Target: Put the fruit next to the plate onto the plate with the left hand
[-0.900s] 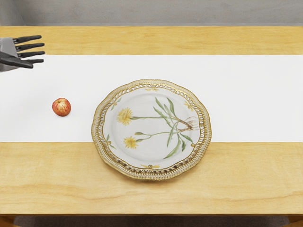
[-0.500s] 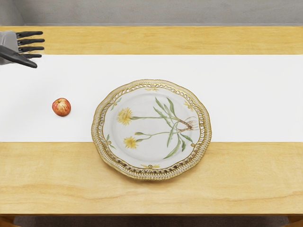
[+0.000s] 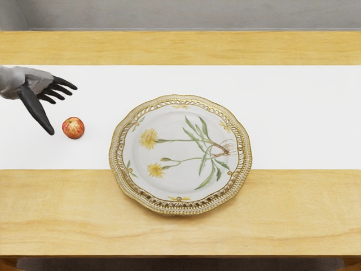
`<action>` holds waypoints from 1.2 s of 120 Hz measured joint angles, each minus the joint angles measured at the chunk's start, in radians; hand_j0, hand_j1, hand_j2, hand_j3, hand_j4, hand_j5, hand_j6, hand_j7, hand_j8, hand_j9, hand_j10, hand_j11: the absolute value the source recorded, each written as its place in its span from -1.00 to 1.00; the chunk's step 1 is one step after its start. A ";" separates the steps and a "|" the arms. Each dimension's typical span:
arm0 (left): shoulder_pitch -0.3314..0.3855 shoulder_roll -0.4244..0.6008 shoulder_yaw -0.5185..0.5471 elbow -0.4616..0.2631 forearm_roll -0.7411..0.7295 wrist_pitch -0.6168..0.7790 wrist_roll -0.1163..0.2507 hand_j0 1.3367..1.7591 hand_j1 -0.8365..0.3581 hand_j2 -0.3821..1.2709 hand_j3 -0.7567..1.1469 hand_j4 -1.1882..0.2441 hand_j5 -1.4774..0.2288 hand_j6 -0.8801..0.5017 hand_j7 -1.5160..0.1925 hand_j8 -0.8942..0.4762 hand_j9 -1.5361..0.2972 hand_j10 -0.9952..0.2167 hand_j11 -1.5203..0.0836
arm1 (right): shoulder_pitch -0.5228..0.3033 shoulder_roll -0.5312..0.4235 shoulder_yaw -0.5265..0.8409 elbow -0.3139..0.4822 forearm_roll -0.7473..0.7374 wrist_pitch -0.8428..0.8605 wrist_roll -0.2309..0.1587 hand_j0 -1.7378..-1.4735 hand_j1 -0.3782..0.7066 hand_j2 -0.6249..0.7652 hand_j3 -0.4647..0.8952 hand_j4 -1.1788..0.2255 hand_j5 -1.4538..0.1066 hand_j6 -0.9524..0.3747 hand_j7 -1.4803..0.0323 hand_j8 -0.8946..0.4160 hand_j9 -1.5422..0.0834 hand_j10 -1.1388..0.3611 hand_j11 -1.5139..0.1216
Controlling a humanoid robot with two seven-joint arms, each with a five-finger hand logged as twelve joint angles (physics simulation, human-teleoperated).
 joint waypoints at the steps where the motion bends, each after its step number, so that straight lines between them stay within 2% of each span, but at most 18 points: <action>1: -0.003 -0.006 0.013 -0.002 0.000 0.015 -0.002 0.52 0.74 -0.51 -0.20 0.48 0.54 0.09 0.59 0.12 0.50 0.44 0.70 | 0.000 0.000 0.000 0.000 0.000 0.000 0.000 -0.40 -0.95 -0.10 -0.32 0.68 0.86 0.43 0.96 0.36 0.90 0.52 0.85; 14: -0.013 -0.038 0.122 -0.018 0.000 0.184 -0.036 0.52 0.67 -0.50 -0.20 0.44 0.49 0.05 0.54 0.08 0.46 0.38 0.64 | 0.000 0.000 0.000 0.000 0.000 0.000 0.000 -0.40 -0.95 -0.10 -0.32 0.68 0.86 0.43 0.96 0.36 0.90 0.52 0.85; 28: -0.005 -0.087 0.169 -0.025 0.002 0.369 -0.053 0.52 0.63 -0.49 -0.20 0.41 0.46 0.01 0.51 0.04 0.43 0.35 0.61 | 0.000 0.000 0.000 0.000 0.000 0.000 0.000 -0.40 -0.95 -0.10 -0.32 0.68 0.86 0.43 0.96 0.36 0.90 0.52 0.85; 38: 0.001 -0.106 0.185 -0.026 0.005 0.442 -0.058 0.52 0.61 -0.49 -0.20 0.40 0.45 0.00 0.49 0.03 0.41 0.33 0.59 | 0.000 0.000 0.000 0.000 0.000 0.000 0.000 -0.40 -0.95 -0.10 -0.32 0.68 0.86 0.43 0.96 0.36 0.90 0.52 0.85; 61: 0.069 -0.139 0.190 -0.027 -0.007 0.491 -0.060 0.52 0.67 -0.50 -0.20 0.44 0.49 0.04 0.54 0.07 0.45 0.38 0.64 | 0.000 0.000 0.000 0.000 0.000 0.000 0.000 -0.40 -0.95 -0.10 -0.32 0.68 0.86 0.43 0.96 0.36 0.90 0.52 0.85; 74: 0.071 -0.158 0.188 -0.025 -0.018 0.498 -0.059 0.52 0.70 -0.50 -0.20 0.46 0.51 0.06 0.55 0.09 0.47 0.40 0.66 | 0.000 0.000 0.000 0.000 0.000 0.000 0.000 -0.40 -0.95 -0.10 -0.32 0.68 0.86 0.43 0.96 0.36 0.90 0.52 0.85; 98: 0.093 -0.231 0.183 -0.022 -0.023 0.507 -0.058 0.52 0.59 -0.49 -0.20 0.38 0.43 -0.01 0.48 0.02 0.40 0.32 0.58 | 0.000 0.000 0.000 0.000 0.000 0.000 0.000 -0.40 -0.95 -0.10 -0.32 0.68 0.86 0.43 0.96 0.36 0.90 0.52 0.85; 104: 0.119 -0.251 0.183 -0.021 -0.024 0.547 -0.058 0.52 0.56 -0.49 -0.20 0.36 0.41 -0.03 0.45 -0.01 0.38 0.29 0.55 | 0.000 0.000 0.000 0.000 0.000 0.000 0.000 -0.40 -0.95 -0.10 -0.32 0.68 0.86 0.43 0.96 0.36 0.90 0.52 0.85; 122: 0.130 -0.270 0.186 -0.024 -0.024 0.678 -0.060 0.52 0.50 -0.48 -0.20 0.32 0.37 -0.08 0.41 -0.05 0.33 0.24 0.51 | 0.000 0.000 0.000 0.000 0.000 0.000 0.000 -0.40 -0.95 -0.10 -0.32 0.68 0.86 0.43 0.96 0.36 0.90 0.52 0.85; 144: 0.160 -0.298 0.189 -0.045 -0.026 0.729 -0.061 0.52 0.47 -0.47 -0.20 0.30 0.34 -0.10 0.39 -0.07 0.31 0.22 0.48 | 0.000 0.000 0.000 0.000 0.000 0.000 0.000 -0.40 -0.95 -0.10 -0.32 0.68 0.86 0.43 0.96 0.36 0.90 0.52 0.85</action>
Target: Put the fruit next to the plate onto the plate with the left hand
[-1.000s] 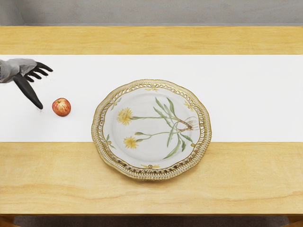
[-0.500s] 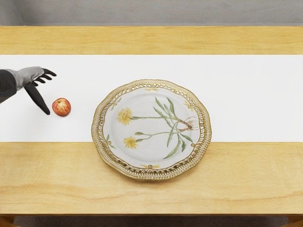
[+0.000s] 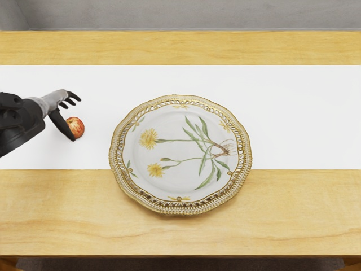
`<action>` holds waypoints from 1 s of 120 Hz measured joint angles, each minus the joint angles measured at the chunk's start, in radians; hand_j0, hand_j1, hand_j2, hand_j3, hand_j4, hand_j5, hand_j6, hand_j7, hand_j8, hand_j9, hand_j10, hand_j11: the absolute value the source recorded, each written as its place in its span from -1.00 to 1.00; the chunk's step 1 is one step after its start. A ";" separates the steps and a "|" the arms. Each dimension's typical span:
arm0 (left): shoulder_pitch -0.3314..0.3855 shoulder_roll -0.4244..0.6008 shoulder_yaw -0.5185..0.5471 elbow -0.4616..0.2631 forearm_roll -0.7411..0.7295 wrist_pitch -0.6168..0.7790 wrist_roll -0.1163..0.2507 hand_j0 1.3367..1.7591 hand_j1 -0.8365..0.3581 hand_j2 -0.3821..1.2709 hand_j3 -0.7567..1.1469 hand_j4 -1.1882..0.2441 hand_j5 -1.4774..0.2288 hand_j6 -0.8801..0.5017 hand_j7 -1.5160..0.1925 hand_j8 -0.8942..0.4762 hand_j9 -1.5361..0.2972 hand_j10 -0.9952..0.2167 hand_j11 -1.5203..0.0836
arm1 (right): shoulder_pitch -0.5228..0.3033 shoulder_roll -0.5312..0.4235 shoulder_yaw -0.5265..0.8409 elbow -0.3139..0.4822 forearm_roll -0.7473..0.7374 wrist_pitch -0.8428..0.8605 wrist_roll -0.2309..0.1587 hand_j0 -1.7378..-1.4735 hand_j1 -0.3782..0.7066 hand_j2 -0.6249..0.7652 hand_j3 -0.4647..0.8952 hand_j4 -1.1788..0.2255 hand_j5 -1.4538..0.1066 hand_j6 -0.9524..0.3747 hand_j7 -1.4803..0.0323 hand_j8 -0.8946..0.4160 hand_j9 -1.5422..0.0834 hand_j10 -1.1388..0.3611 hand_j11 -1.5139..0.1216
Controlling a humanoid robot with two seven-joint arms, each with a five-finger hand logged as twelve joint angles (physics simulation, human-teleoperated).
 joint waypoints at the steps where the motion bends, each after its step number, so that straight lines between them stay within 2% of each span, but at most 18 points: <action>1: 0.000 -0.002 0.000 0.000 0.000 0.001 0.000 0.52 0.47 -0.47 -0.20 0.30 0.34 -0.10 0.39 -0.07 0.31 0.22 0.48 | 0.000 0.000 0.000 0.000 0.000 0.000 0.000 -0.40 -0.95 -0.10 -0.32 0.68 0.86 0.43 0.96 0.36 0.90 0.52 0.85; 25: 0.029 -0.028 0.001 -0.003 0.000 0.064 0.000 0.52 0.45 -0.47 -0.20 0.28 0.32 -0.11 0.37 -0.09 0.30 0.20 0.46 | 0.000 0.000 0.000 0.000 0.000 0.000 0.000 -0.40 -0.95 -0.10 -0.32 0.68 0.86 0.43 0.96 0.36 0.90 0.52 0.85; 43: 0.042 -0.032 0.001 0.000 0.000 0.107 0.001 0.52 0.32 -0.46 -0.20 0.20 0.23 -0.21 0.27 -0.18 0.21 0.10 0.36 | 0.000 0.000 0.000 0.000 0.000 0.000 0.000 -0.40 -0.95 -0.10 -0.32 0.68 0.86 0.43 0.96 0.36 0.90 0.52 0.85; 66: 0.066 -0.060 0.000 0.003 0.001 0.118 0.001 0.52 0.21 -0.44 -0.20 0.12 0.15 -0.28 0.19 -0.26 0.13 0.01 0.27 | 0.000 0.000 0.000 0.000 0.000 0.000 0.000 -0.40 -0.95 -0.10 -0.32 0.68 0.86 0.43 0.96 0.36 0.90 0.52 0.85; 120: 0.082 -0.051 0.003 0.012 0.000 0.121 0.004 0.52 0.08 -0.43 -0.20 0.03 0.05 -0.38 0.09 -0.35 0.04 -0.10 0.17 | 0.000 0.000 0.000 0.000 0.000 0.000 0.000 -0.40 -0.95 -0.10 -0.32 0.68 0.86 0.43 0.96 0.36 0.90 0.52 0.85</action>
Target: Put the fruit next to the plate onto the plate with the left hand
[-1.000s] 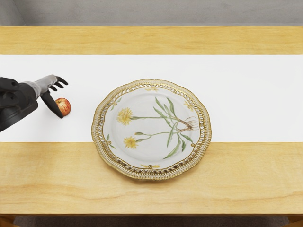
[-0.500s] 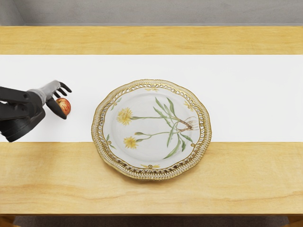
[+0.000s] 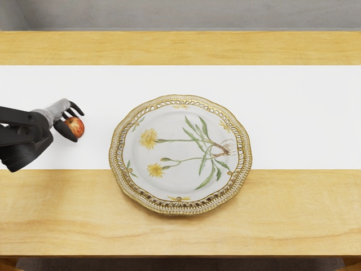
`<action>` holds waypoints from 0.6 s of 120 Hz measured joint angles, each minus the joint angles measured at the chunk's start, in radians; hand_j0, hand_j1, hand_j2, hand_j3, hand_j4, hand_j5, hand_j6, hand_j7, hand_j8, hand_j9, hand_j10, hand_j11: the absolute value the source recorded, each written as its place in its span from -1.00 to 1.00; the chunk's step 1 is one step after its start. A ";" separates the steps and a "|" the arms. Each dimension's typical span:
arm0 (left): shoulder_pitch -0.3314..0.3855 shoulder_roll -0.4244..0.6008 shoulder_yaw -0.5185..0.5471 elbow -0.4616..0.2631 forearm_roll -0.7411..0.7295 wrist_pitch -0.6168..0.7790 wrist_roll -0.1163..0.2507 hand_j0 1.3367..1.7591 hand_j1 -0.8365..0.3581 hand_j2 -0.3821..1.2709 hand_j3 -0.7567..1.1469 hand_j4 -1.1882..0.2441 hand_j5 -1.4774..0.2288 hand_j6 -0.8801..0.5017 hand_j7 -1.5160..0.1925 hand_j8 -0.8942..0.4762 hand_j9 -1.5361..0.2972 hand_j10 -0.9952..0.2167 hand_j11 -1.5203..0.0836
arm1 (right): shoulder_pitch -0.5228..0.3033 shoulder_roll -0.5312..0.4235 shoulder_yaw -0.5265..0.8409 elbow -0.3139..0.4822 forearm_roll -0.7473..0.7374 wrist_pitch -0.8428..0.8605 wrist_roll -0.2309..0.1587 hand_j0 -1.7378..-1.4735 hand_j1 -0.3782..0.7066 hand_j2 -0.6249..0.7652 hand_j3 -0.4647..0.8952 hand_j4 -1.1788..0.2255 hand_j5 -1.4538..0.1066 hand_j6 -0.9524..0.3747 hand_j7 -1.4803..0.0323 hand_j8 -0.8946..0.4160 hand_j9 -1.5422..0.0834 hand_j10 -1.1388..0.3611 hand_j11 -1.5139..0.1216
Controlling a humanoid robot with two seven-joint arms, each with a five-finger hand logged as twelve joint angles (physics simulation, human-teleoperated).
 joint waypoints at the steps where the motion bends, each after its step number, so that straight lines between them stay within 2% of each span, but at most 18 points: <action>1: 0.001 0.000 0.000 0.000 0.000 0.000 0.000 0.52 0.08 -0.43 -0.20 0.03 0.05 -0.38 0.09 -0.35 0.04 -0.10 0.17 | 0.000 0.000 0.000 0.000 0.000 0.000 0.000 -0.40 -0.95 -0.10 -0.32 0.68 0.86 0.43 0.96 0.36 0.90 0.52 0.85; 29: 0.018 -0.002 0.000 0.011 0.001 0.000 0.001 0.52 0.00 -0.39 -0.20 -0.05 -0.03 -0.42 0.01 -0.43 -0.03 -0.19 0.08 | 0.000 0.000 0.000 0.000 0.000 0.000 0.000 -0.40 -0.95 -0.10 -0.32 0.68 0.86 0.43 0.96 0.36 0.90 0.52 0.85; 44: 0.030 -0.009 -0.003 0.022 0.003 -0.001 0.001 0.51 -0.03 -0.34 -0.23 -0.09 -0.06 -0.38 -0.03 -0.47 -0.05 -0.23 0.04 | 0.000 0.000 0.000 0.000 0.000 0.000 0.000 -0.40 -0.95 -0.10 -0.32 0.68 0.86 0.43 0.96 0.36 0.90 0.52 0.85; 45: 0.032 -0.010 -0.003 0.024 0.003 0.000 0.000 0.50 -0.05 -0.41 -0.09 -0.09 -0.06 -0.37 -0.03 -0.47 -0.03 -0.23 0.04 | 0.000 0.000 0.000 0.000 0.000 0.000 0.000 -0.40 -0.95 -0.10 -0.32 0.68 0.86 0.43 0.96 0.36 0.90 0.52 0.85; 46: 0.033 -0.010 -0.004 0.025 0.003 0.000 0.000 0.49 -0.07 -0.41 -0.05 -0.10 -0.06 -0.37 -0.03 -0.47 -0.05 -0.24 0.04 | 0.000 0.000 0.000 0.000 0.000 0.000 0.000 -0.40 -0.95 -0.10 -0.32 0.68 0.86 0.43 0.96 0.36 0.90 0.52 0.85; 48: 0.033 -0.014 -0.004 0.027 0.001 0.000 0.002 0.53 -0.07 -0.43 0.00 -0.10 -0.06 -0.37 -0.03 -0.41 -0.13 -0.24 0.03 | 0.000 0.000 0.000 0.000 0.000 0.000 0.000 -0.40 -0.95 -0.10 -0.32 0.68 0.86 0.43 0.96 0.36 0.90 0.52 0.85; 51: 0.033 -0.016 -0.004 0.029 0.001 0.000 0.003 0.55 -0.06 -0.44 0.01 -0.11 -0.07 -0.37 -0.04 -0.41 -0.12 -0.25 0.02 | 0.000 0.000 0.000 0.000 0.000 0.000 0.000 -0.40 -0.95 -0.10 -0.32 0.68 0.86 0.43 0.96 0.36 0.90 0.52 0.85; 72: 0.032 -0.018 -0.009 0.036 0.000 -0.002 0.003 0.52 -0.06 -0.40 -0.09 -0.14 -0.13 -0.36 -0.09 -0.45 -0.15 -0.30 -0.03 | 0.000 0.000 0.000 0.000 0.000 0.000 0.000 -0.40 -0.95 -0.10 -0.32 0.68 0.86 0.43 0.96 0.36 0.90 0.52 0.85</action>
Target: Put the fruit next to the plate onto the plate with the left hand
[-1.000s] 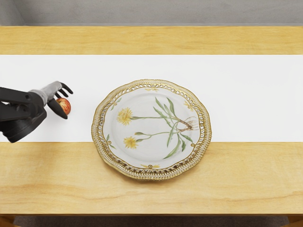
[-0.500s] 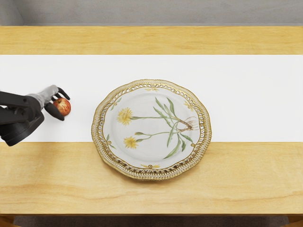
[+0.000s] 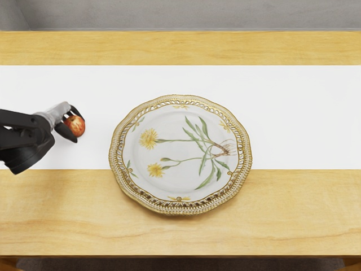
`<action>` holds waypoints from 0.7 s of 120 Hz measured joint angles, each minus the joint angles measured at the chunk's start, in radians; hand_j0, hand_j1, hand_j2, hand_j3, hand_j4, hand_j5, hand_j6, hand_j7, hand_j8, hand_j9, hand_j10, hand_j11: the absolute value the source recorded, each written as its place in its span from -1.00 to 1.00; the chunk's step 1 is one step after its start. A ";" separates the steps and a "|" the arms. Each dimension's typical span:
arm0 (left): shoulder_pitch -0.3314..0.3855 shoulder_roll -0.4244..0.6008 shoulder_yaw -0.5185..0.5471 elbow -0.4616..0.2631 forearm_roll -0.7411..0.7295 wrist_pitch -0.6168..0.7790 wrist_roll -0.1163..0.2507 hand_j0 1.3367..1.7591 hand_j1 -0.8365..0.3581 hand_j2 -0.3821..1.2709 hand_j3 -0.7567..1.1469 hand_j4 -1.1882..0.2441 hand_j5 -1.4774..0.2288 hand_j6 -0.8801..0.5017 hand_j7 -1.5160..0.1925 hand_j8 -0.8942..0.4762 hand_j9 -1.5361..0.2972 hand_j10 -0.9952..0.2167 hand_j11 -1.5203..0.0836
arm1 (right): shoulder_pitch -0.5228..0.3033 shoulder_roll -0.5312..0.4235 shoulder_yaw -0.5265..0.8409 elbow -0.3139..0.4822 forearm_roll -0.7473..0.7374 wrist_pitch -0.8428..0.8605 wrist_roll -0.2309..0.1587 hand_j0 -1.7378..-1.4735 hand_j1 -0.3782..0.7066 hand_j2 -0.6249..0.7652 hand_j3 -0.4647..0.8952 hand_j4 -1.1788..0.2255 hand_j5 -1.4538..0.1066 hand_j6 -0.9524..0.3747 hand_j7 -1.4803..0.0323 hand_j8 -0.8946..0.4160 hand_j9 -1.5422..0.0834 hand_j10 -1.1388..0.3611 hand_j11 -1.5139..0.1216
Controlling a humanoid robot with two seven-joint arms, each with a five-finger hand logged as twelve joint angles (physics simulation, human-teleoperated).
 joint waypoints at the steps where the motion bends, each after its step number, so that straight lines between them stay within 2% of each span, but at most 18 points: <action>1: 0.000 0.000 0.000 0.000 0.000 0.000 0.000 0.52 -0.06 -0.40 -0.09 -0.14 -0.13 -0.36 -0.09 -0.45 -0.15 -0.30 -0.03 | 0.000 0.000 0.000 0.000 0.000 0.000 0.000 -0.40 -0.95 -0.10 -0.32 0.68 0.86 0.43 0.96 0.36 0.90 0.52 0.85; 40: -0.021 -0.002 -0.041 -0.002 0.001 -0.010 -0.003 0.51 -0.03 -0.37 -0.18 -0.15 -0.20 -0.36 -0.15 -0.46 -0.19 -0.35 -0.09 | 0.000 0.000 0.000 0.000 0.000 0.000 0.000 -0.40 -0.95 -0.10 -0.32 0.68 0.86 0.43 0.96 0.36 0.90 0.52 0.85; 52: -0.050 -0.008 -0.056 -0.005 0.001 -0.013 -0.004 0.51 -0.03 -0.37 -0.19 -0.15 -0.19 -0.37 -0.15 -0.47 -0.19 -0.35 -0.09 | 0.000 0.000 0.000 0.000 0.000 0.000 0.000 -0.40 -0.95 -0.10 -0.32 0.68 0.86 0.43 0.96 0.36 0.90 0.52 0.85; 84: -0.171 -0.134 -0.066 -0.011 -0.040 -0.025 -0.003 0.51 -0.05 -0.33 -0.20 -0.16 -0.19 -0.37 -0.14 -0.47 -0.17 -0.34 -0.07 | 0.000 0.000 0.000 0.000 0.000 0.000 0.000 -0.40 -0.95 -0.10 -0.32 0.68 0.86 0.43 0.96 0.36 0.90 0.52 0.85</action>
